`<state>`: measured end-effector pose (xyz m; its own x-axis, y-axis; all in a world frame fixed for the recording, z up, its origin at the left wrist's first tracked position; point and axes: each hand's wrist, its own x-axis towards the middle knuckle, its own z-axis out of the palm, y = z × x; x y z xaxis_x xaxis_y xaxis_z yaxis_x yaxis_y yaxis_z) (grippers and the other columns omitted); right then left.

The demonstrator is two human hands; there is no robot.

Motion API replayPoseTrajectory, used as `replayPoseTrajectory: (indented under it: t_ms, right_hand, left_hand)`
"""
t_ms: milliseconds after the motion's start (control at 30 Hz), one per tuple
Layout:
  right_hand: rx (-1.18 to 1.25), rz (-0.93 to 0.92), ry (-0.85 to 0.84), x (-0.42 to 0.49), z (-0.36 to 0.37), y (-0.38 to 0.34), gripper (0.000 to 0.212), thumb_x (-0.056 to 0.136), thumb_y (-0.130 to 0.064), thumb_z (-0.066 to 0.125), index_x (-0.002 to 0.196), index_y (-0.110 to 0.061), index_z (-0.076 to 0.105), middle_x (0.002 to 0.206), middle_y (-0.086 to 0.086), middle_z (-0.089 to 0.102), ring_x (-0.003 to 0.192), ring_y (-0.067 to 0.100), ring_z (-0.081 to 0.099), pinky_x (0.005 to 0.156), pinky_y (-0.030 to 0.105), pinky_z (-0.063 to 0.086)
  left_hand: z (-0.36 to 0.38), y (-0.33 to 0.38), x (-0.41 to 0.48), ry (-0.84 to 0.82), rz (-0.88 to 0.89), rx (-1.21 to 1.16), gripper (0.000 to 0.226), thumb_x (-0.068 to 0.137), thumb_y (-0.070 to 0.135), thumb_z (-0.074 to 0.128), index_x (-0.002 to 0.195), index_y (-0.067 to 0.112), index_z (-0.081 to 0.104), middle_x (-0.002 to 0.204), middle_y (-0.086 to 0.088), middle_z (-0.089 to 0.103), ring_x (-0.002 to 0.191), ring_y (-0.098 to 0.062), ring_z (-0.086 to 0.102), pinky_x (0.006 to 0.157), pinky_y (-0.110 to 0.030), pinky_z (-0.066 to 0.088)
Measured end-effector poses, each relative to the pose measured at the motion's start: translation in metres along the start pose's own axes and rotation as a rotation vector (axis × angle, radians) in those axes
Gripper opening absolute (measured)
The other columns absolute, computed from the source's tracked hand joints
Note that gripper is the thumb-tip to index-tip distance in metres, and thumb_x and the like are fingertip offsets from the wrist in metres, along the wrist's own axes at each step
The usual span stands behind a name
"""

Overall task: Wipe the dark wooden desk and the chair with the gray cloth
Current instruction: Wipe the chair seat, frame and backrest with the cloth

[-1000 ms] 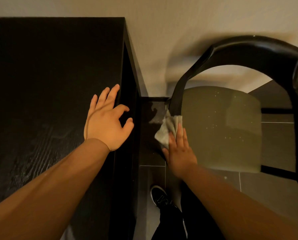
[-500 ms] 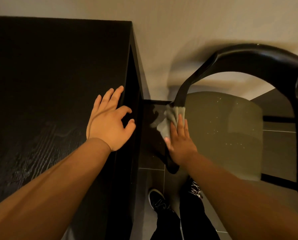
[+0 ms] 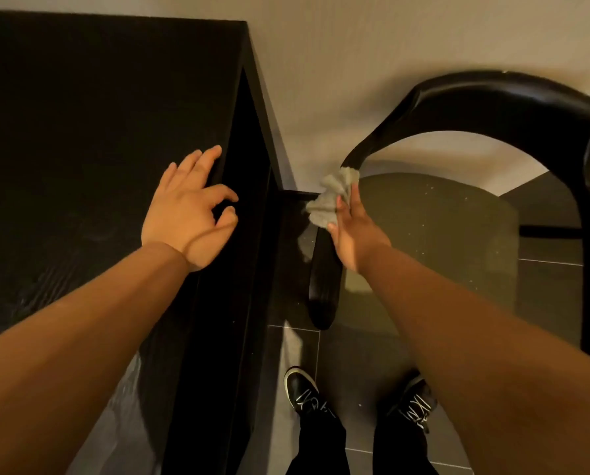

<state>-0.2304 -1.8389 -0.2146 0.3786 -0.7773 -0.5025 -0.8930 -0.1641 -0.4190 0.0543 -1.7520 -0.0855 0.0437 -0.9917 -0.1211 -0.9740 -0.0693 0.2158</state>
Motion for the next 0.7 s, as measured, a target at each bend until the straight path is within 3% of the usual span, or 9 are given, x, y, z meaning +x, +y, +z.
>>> replayPoseTrajectory:
  t_ms: [67, 133, 233, 333, 367, 433, 500, 600, 700]
  right_hand:
    - [0.003, 0.084, -0.030, 0.007, -0.014, 0.006, 0.061, 0.114, -0.033, 0.030, 0.168, -0.019, 0.005, 0.171, 0.018, 0.017, 0.134, 0.039, 0.053, 0.108, 0.049, 0.048]
    - [0.024, 0.133, -0.011, -0.016, -0.014, 0.022, 0.055, 0.114, -0.040, 0.026, 0.161, -0.013, 0.031, 0.149, 0.021, 0.053, 0.125, 0.041, 0.059, 0.102, 0.046, 0.048]
    - [-0.003, 0.100, 0.036, -0.074, 0.004, 0.066, 0.053, 0.110, -0.042, 0.024, 0.153, -0.018, 0.045, 0.131, 0.011, 0.068, 0.109, 0.034, 0.069, 0.092, 0.041, 0.058]
    - [0.196, 0.037, -0.066, -0.124, 0.023, 0.114, 0.045, 0.110, -0.040, 0.027, 0.151, -0.052, 0.040, 0.110, -0.029, 0.070, 0.064, 0.009, 0.074, 0.064, 0.027, 0.063]
    - [0.210, 0.020, -0.083, -0.133, 0.032, 0.132, 0.043, 0.110, -0.042, 0.028, 0.149, -0.053, 0.040, 0.110, -0.034, 0.069, 0.059, 0.009, 0.072, 0.062, 0.028, 0.063]
    - [0.180, 0.055, -0.082, -0.144, 0.052, 0.163, 0.053, 0.105, -0.061, 0.017, 0.147, -0.042, 0.043, 0.115, -0.016, 0.076, 0.067, 0.016, 0.076, 0.067, 0.039, 0.064]
    - [0.124, 0.121, -0.036, -0.144, 0.064, 0.178, 0.071, 0.100, -0.070, 0.006, 0.143, -0.032, 0.048, 0.107, 0.003, 0.079, 0.087, 0.031, 0.077, 0.077, 0.045, 0.062]
    - [0.008, 0.054, -0.019, -0.132, 0.049, 0.149, 0.052, 0.110, -0.044, 0.027, 0.153, -0.022, 0.048, 0.106, 0.020, 0.075, 0.095, 0.042, 0.071, 0.080, 0.045, 0.056]
    - [-0.015, -0.073, -0.130, -0.103, 0.055, 0.129, 0.058, 0.113, -0.039, 0.030, 0.167, -0.020, 0.020, 0.149, 0.026, 0.054, 0.131, 0.043, 0.056, 0.102, 0.044, 0.047]
  left_hand:
    - [-0.001, 0.001, 0.000, -0.001, -0.013, 0.008, 0.048, 0.096, 0.050, 0.036, 0.124, 0.035, 0.072, 0.175, 0.002, 0.015, 0.162, -0.025, 0.007, 0.131, -0.046, 0.001]
    - [-0.003, 0.004, 0.000, -0.014, -0.021, -0.012, 0.050, 0.095, 0.050, 0.035, 0.123, 0.034, 0.073, 0.175, 0.001, 0.016, 0.162, -0.025, 0.009, 0.131, -0.048, 0.003]
    - [-0.004, 0.010, -0.003, 0.006, -0.043, -0.003, 0.049, 0.095, 0.047, 0.039, 0.118, 0.027, 0.076, 0.174, -0.003, 0.021, 0.161, -0.029, 0.015, 0.131, -0.050, 0.008]
    - [0.009, 0.040, -0.006, 0.088, -0.192, 0.161, 0.037, 0.099, 0.038, 0.054, 0.120, 0.016, 0.075, 0.171, -0.014, 0.027, 0.156, -0.038, 0.025, 0.129, -0.053, 0.017]
    - [0.021, 0.059, -0.011, 0.131, -0.237, 0.167, 0.036, 0.099, 0.038, 0.056, 0.122, 0.015, 0.073, 0.168, -0.018, 0.032, 0.154, -0.040, 0.028, 0.127, -0.054, 0.017]
    - [0.051, 0.099, -0.023, 0.196, -0.186, 0.088, 0.043, 0.095, 0.043, 0.054, 0.124, 0.015, 0.070, 0.156, -0.018, 0.047, 0.148, -0.040, 0.035, 0.126, -0.055, 0.017]
    - [0.089, 0.132, -0.028, 0.086, -0.036, 0.000, 0.056, 0.094, 0.048, 0.048, 0.136, 0.015, 0.065, 0.154, -0.013, 0.050, 0.148, -0.034, 0.038, 0.126, -0.048, 0.022]
    - [0.143, 0.155, -0.016, -0.107, 0.091, 0.012, 0.068, 0.098, 0.055, 0.044, 0.155, 0.017, 0.048, 0.167, -0.008, 0.037, 0.156, -0.028, 0.028, 0.130, -0.041, 0.020]
    - [0.186, 0.160, -0.010, -0.163, 0.148, 0.128, 0.071, 0.096, 0.058, 0.047, 0.157, 0.022, 0.042, 0.176, -0.007, 0.011, 0.162, -0.027, 0.007, 0.132, -0.047, 0.008]
